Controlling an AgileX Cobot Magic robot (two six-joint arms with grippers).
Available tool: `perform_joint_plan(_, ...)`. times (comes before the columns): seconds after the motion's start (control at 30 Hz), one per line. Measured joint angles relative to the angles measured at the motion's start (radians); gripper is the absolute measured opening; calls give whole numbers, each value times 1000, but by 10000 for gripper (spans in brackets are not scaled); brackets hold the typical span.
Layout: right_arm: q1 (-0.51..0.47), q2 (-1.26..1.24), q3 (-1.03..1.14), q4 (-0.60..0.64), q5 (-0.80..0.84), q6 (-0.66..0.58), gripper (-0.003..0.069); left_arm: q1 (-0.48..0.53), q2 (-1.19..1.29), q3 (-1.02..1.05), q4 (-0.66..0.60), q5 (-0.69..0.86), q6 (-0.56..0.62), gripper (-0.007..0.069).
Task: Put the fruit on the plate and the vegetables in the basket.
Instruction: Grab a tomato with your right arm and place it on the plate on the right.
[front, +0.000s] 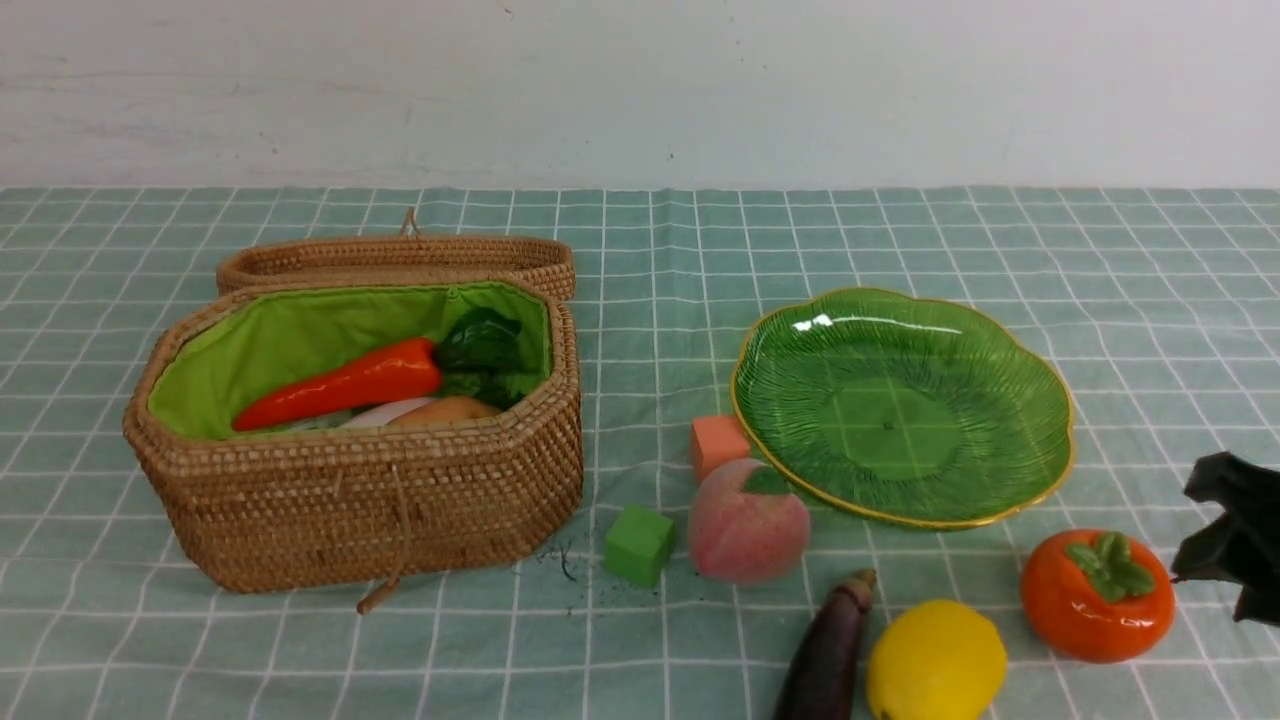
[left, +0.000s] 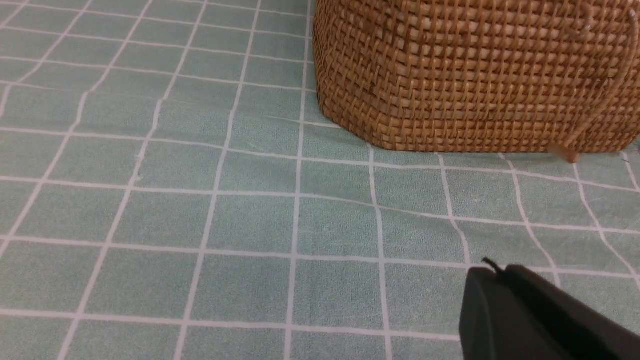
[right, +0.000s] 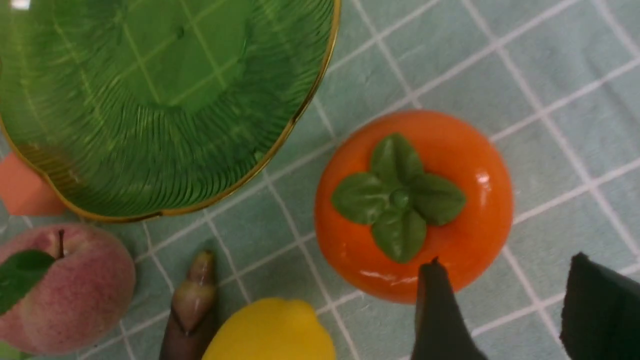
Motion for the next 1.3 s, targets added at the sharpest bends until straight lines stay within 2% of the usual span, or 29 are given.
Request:
perform_joint_plan(0.13,-64,64,-2,121,-4,-130,431,0,0,0,0,0,0,17)
perform_joint_plan(0.2,-139,95,-3,191,-2,-236,470,0,0,0,0,0,0,20)
perform_joint_plan(0.27,-168,105,-3,219,-1,-273,480,0,0,0,0,0,0,21)
perform_joint_plan(0.33,-224,133,-5,312,1,-385,497,0,0,0,0,0,0,24)
perform_joint_plan(0.5,-242,186,-8,519,11,-602,502,0,0,0,0,0,0,25)
perform_joint_plan(0.6,-242,248,-11,588,15,-711,503,0,0,0,0,0,0,25)
perform_joint_plan(0.73,-242,312,-11,600,6,-756,503,0,0,0,0,0,0,25)
perform_joint_plan(1.07,-243,421,-40,765,20,-821,505,0,0,0,0,0,0,29)
perform_joint_plan(1.17,-243,423,-40,799,28,-858,487,0,0,0,0,0,0,32)
perform_joint_plan(1.3,-243,429,-40,826,42,-892,428,0,0,0,0,0,0,35)
